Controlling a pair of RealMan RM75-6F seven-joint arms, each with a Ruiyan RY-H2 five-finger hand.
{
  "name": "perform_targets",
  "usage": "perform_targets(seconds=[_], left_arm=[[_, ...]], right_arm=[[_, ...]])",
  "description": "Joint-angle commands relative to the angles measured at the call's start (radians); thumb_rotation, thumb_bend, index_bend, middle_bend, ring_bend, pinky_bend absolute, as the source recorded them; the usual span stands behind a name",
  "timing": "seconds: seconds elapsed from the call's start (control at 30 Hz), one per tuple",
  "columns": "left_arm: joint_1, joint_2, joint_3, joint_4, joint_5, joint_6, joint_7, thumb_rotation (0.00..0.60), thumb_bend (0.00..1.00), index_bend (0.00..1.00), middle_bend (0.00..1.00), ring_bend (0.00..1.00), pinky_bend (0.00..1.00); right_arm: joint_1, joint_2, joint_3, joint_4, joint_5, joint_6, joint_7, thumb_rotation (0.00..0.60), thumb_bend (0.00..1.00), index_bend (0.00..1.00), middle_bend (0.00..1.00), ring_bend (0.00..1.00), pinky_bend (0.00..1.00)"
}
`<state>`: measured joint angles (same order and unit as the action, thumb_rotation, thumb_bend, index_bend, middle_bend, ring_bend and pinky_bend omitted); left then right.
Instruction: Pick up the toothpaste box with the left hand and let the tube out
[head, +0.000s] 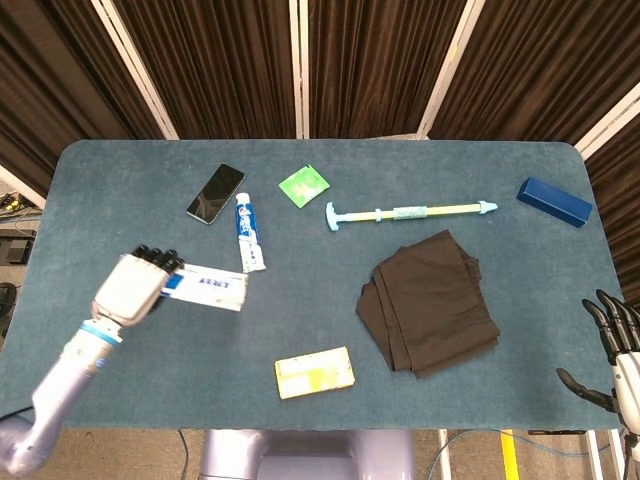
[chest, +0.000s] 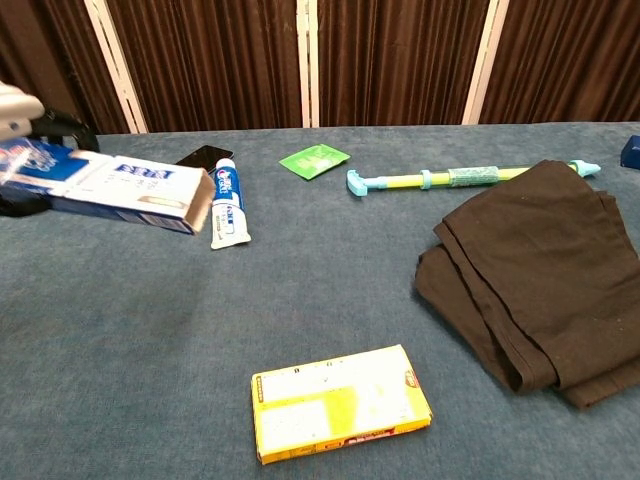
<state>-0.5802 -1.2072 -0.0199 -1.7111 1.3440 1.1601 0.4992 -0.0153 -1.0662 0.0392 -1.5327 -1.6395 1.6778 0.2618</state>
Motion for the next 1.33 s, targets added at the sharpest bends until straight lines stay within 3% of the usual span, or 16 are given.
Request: perform_targets(seconds=[0.03,0.2,0.4,0.5,0.73,0.93,1.17,1.33], left_arm=[[0.003,-0.056,-0.008,0.008,-0.025,-0.015,-0.015,0.600,0.46,0.38,0.23,0.27,0.28],[0.001,-0.130,-0.013,0.022,-0.063,-0.031,0.018,0.600,0.44,0.31,0.14,0.19,0.19],[0.006,-0.172,-0.019,0.028,-0.098,-0.030,0.046,0.600,0.23,0.10,0.00,0.01,0.07],[0.010,-0.173,-0.023,0.019,-0.121,-0.029,0.056,0.600,0.18,0.04,0.00,0.00,0.02],[0.032,-0.155,-0.027,-0.006,-0.132,-0.004,0.035,0.600,0.18,0.02,0.00,0.00,0.00],[0.119,-0.138,-0.005,-0.009,-0.031,0.154,-0.047,0.600,0.17,0.00,0.00,0.00,0.00],[0.271,-0.140,0.077,0.078,0.123,0.391,-0.104,0.600,0.15,0.00,0.00,0.00,0.00],[0.360,-0.142,0.110,0.109,0.145,0.483,-0.158,0.600,0.14,0.00,0.00,0.00,0.00]], right_arm=[[0.000,0.000,0.000,0.000,0.001,0.000,0.001,0.600,0.06,0.09,0.00,0.00,0.00],[-0.001,0.002,0.001,0.000,0.002,0.002,0.005,0.600,0.06,0.09,0.00,0.00,0.00],[-0.002,0.004,0.004,0.002,0.009,0.001,0.010,0.600,0.06,0.09,0.00,0.00,0.00],[-0.001,0.003,0.003,0.003,0.007,-0.001,0.007,0.600,0.06,0.09,0.00,0.00,0.00],[0.002,0.001,0.002,0.002,0.008,-0.008,-0.005,0.600,0.06,0.09,0.00,0.00,0.00],[0.005,-0.002,0.006,0.006,0.015,-0.016,-0.015,0.600,0.06,0.09,0.00,0.00,0.00],[0.009,-0.013,0.005,0.011,0.017,-0.025,-0.036,0.600,0.06,0.09,0.00,0.00,0.00],[0.010,-0.019,-0.001,0.010,0.008,-0.029,-0.058,0.600,0.06,0.09,0.00,0.00,0.00]])
